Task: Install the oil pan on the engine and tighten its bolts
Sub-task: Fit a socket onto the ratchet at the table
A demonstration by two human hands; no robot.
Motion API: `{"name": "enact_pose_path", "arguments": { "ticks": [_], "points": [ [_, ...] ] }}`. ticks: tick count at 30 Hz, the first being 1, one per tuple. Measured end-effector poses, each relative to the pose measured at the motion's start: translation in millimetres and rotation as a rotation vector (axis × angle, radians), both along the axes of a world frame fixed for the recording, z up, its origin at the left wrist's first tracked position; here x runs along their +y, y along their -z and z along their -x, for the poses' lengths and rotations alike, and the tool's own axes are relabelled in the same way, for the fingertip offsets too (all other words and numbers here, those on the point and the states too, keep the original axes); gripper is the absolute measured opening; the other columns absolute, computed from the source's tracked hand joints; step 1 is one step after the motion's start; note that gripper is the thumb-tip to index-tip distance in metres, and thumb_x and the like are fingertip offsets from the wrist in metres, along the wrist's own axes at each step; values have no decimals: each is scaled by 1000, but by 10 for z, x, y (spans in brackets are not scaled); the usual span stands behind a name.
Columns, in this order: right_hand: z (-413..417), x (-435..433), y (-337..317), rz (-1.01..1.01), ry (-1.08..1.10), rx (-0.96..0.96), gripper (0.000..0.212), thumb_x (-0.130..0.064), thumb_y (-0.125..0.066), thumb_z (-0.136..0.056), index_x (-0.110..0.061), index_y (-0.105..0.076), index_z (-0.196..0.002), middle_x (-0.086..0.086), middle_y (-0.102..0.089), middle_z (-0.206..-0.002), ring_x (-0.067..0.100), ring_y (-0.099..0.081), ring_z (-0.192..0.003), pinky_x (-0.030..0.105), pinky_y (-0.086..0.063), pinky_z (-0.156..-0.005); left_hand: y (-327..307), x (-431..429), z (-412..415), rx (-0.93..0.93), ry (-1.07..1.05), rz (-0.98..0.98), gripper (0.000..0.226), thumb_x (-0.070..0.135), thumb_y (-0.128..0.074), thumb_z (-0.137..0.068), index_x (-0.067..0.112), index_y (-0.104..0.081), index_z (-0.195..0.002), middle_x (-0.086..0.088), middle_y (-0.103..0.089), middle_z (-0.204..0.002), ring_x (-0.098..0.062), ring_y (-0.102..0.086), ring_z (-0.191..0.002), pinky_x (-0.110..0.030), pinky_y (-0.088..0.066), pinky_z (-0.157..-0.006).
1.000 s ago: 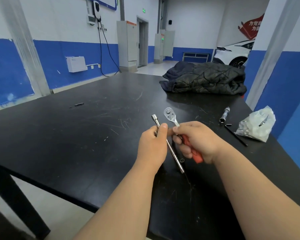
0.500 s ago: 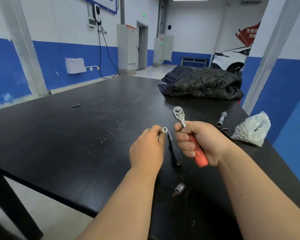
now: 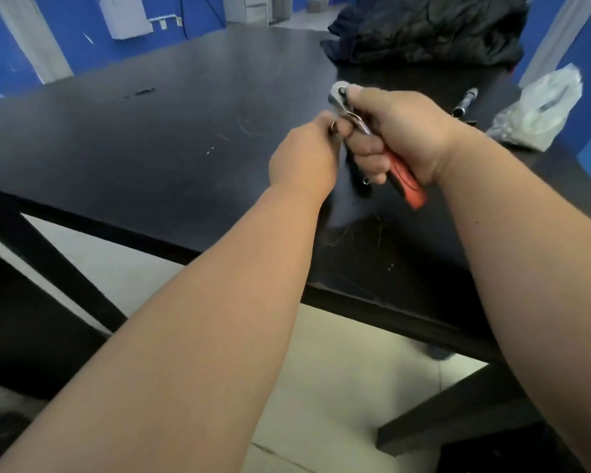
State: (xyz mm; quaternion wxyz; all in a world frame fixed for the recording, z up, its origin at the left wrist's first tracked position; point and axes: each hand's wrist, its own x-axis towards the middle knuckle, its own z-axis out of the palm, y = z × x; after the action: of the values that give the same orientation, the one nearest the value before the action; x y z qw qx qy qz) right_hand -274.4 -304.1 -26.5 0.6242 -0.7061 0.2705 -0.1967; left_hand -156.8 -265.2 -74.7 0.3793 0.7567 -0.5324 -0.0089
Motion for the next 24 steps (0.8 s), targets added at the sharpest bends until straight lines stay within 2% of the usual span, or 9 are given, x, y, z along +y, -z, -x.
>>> {"name": "enact_pose_path", "arguments": {
  "ticks": [3, 5, 8, 11, 14, 18, 24],
  "points": [
    [38, 39, 2, 135, -65, 78, 41, -40, -34, -98, -14, -48, -71, 0, -29, -45, 17, -25, -33, 26, -30, -39, 7, -14, 2, 4, -21, -8, 13, 23, -36, -92, 26, -46, -84, 4, -49, -73, -25, -47, -73, -30, -33, -64],
    [33, 60, 10, 214, -30, 112, 41, -39, -34, -96, -13, -47, -67, 2, -29, -43, 19, -26, -33, 28, -30, -40, 17, -12, 4, 2, 0, 7, 13, 23, -37, -91, 26, -49, -87, 7, -44, -68, -24, -46, -72, -30, -32, -63],
    [31, 62, 2, 304, 58, 107, 42, -41, -38, -89, -14, -46, -59, 5, -29, -41, 22, -27, -35, 30, -34, -42, 14, -15, 1, 0, 35, 40, 20, 29, -36, -93, 24, -55, -99, 5, -50, -76, -24, -48, -75, -31, -34, -63],
    [72, 36, -17, 286, 110, 48, 42, -42, -38, -85, -16, -44, -53, 3, -26, -40, 23, -27, -38, 29, -36, -45, 11, -12, 3, -10, 60, 85, 24, 33, -35, -98, 19, -54, -100, 0, -56, -82, -27, -55, -79, -36, -44, -65],
    [90, 16, -20, 322, 101, 81, 42, -40, -37, -86, -16, -43, -52, 4, -26, -39, 23, -27, -38, 30, -36, -45, -14, 6, 15, 16, 73, 120, 25, 31, -36, -99, 16, -55, -102, -2, -60, -84, -28, -57, -83, -40, -49, -70],
    [65, -25, -19, 331, 69, 61, 43, -40, -38, -86, -14, -43, -52, 6, -27, -38, 22, -26, -34, 30, -33, -42, -33, 6, 20, 3, 97, 96, 20, 27, -36, -97, 20, -54, -102, -1, -59, -84, -28, -57, -83, -43, -50, -72],
    [100, -93, 24, 268, 10, 44, 42, -49, -43, -77, -12, -43, -56, 6, -25, -38, 21, -25, -33, 29, -32, -43, -14, 45, 39, 22, 95, 83, 23, 31, -37, -99, 18, -53, -107, -10, -64, -90, -34, -58, -85, -46, -51, -74]
  ]
}}
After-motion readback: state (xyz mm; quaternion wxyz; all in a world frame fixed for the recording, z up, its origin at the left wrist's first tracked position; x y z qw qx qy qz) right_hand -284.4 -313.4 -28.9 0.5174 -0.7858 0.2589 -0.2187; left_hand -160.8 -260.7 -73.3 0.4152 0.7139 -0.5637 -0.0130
